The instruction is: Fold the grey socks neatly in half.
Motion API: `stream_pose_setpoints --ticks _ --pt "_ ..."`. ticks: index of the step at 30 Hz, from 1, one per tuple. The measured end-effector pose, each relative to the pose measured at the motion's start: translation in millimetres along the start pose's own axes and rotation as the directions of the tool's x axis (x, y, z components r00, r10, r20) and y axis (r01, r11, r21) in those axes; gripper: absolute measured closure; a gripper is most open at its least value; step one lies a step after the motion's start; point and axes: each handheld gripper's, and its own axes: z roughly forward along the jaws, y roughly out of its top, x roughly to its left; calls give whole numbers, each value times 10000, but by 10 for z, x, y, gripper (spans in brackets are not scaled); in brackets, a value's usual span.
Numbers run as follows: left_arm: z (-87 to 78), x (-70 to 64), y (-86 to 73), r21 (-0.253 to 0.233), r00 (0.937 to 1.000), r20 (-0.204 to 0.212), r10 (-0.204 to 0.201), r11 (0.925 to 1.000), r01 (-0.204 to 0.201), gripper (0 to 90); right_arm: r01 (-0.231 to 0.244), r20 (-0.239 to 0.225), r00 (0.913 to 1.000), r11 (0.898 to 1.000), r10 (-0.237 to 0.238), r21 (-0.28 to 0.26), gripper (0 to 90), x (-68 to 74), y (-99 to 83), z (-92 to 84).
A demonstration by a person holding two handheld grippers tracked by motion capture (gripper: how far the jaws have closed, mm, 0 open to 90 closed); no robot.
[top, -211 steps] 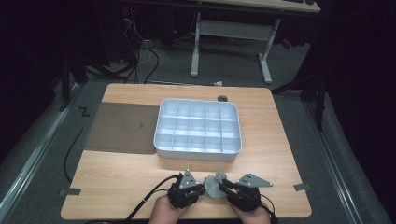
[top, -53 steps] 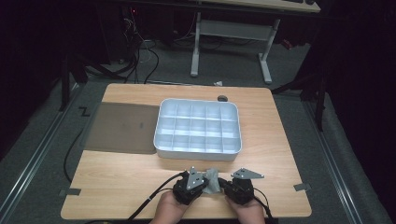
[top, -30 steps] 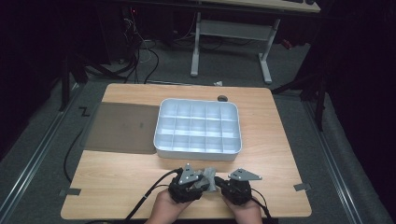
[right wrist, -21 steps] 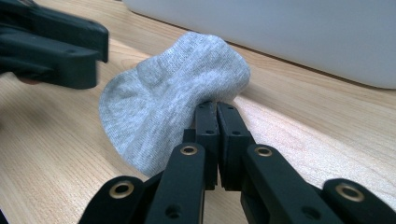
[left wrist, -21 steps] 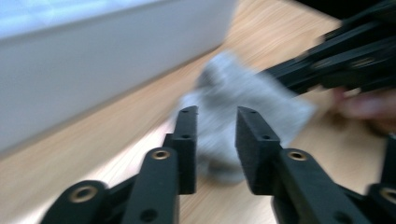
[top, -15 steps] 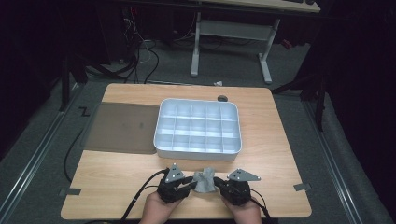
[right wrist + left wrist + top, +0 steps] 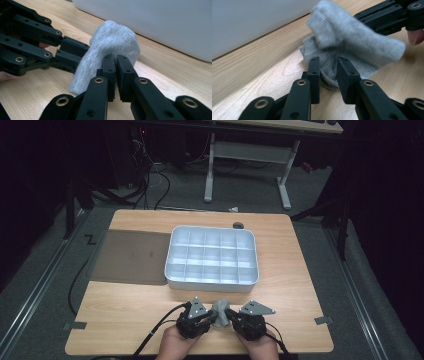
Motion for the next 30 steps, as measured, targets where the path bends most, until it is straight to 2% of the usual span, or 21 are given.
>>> stream_pose_setpoints --ticks 8,15,22,26,30 --pt "63 -57 42 156 9995 -24 325 9994 -325 788 189 -40 9998 9997 -189 138 869 36 3 36" --pt "91 -55 59 312 9993 117 353 9989 -357 807 393 -67 9992 9991 -392 174 879 76 6 43" --pt "91 8 59 431 9986 511 112 9990 -134 801 492 98 9987 9978 -497 450 900 95 -18 108" --pt "78 53 46 387 9961 850 -250 9990 217 781 678 190 9974 9964 -688 506 900 98 -22 117" --pt "48 80 28 300 9946 912 -485 9985 460 735 837 255 9960 9949 -852 557 900 103 -20 123"
